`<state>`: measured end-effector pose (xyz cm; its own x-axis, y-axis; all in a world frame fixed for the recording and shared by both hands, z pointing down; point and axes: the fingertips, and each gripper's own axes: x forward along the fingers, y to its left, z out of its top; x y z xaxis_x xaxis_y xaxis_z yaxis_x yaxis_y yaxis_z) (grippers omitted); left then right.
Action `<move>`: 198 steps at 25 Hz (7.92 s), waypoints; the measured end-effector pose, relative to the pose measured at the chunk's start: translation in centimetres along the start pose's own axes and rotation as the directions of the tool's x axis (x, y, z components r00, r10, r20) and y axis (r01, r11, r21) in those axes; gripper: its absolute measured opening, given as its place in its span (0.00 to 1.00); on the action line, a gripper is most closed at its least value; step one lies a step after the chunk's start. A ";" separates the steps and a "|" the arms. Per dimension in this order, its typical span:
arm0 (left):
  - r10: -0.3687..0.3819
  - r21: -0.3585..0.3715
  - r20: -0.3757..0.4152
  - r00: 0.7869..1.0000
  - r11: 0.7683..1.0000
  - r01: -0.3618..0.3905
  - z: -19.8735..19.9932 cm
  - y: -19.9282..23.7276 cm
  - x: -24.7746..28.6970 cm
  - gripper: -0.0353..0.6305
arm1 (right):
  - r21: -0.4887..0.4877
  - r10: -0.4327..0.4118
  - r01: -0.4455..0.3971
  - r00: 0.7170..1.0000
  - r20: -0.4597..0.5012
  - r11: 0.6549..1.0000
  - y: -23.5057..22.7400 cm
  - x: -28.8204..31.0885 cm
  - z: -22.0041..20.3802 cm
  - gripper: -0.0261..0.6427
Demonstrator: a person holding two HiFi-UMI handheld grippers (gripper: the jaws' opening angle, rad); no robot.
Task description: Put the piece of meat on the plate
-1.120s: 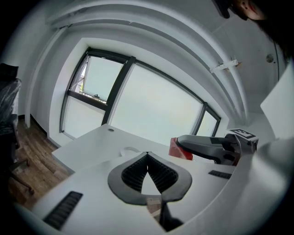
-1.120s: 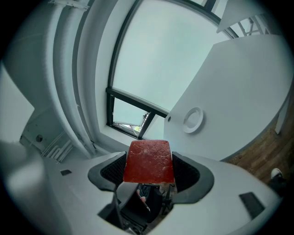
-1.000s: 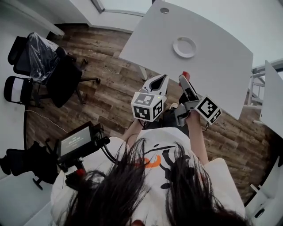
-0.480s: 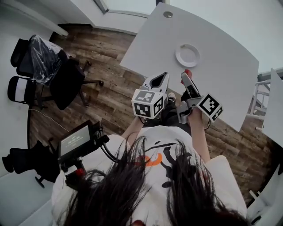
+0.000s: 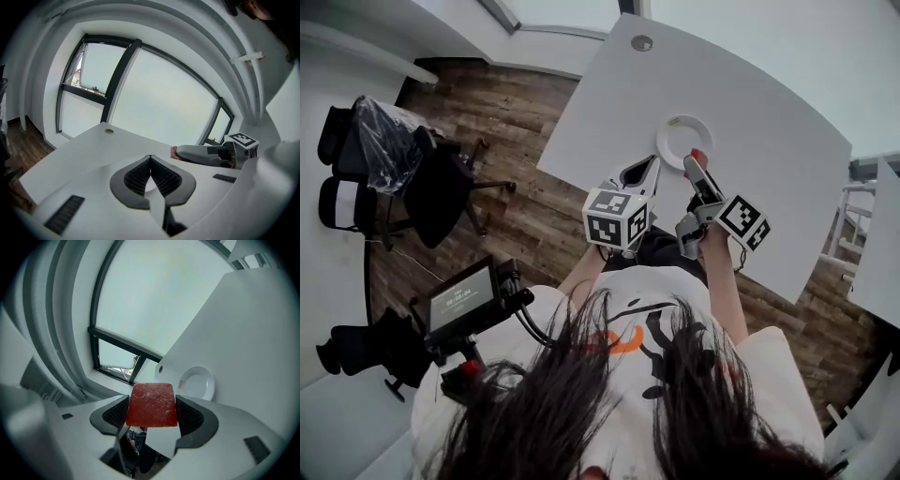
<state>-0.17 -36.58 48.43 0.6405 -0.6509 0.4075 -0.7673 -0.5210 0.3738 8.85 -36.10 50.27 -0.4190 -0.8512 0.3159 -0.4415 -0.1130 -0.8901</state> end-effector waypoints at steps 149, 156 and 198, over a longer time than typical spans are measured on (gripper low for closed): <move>0.163 -0.030 0.022 0.986 0.986 -0.163 -26.4 -26.6 -27.3 0.06 | -0.404 -0.099 0.041 0.988 -0.122 0.914 -8.4 -40.7 -20.6 0.11; 0.210 -0.024 0.019 0.978 0.978 -0.209 -28.0 -27.6 -31.4 0.06 | -0.392 -0.076 0.007 0.984 -0.161 0.920 -7.8 -44.0 -24.4 0.11; 0.024 0.058 0.054 0.998 0.998 -0.027 -30.4 -25.8 -44.1 0.06 | -0.490 -0.098 0.065 0.994 -0.041 0.869 -0.2 -47.7 -37.9 0.11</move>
<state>-7.71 22.33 46.15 0.6193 -0.6919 0.3712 -0.7849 -0.5343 0.3137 -1.18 23.95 47.90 -0.4061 -0.8141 0.4151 -0.8000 0.0971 -0.5921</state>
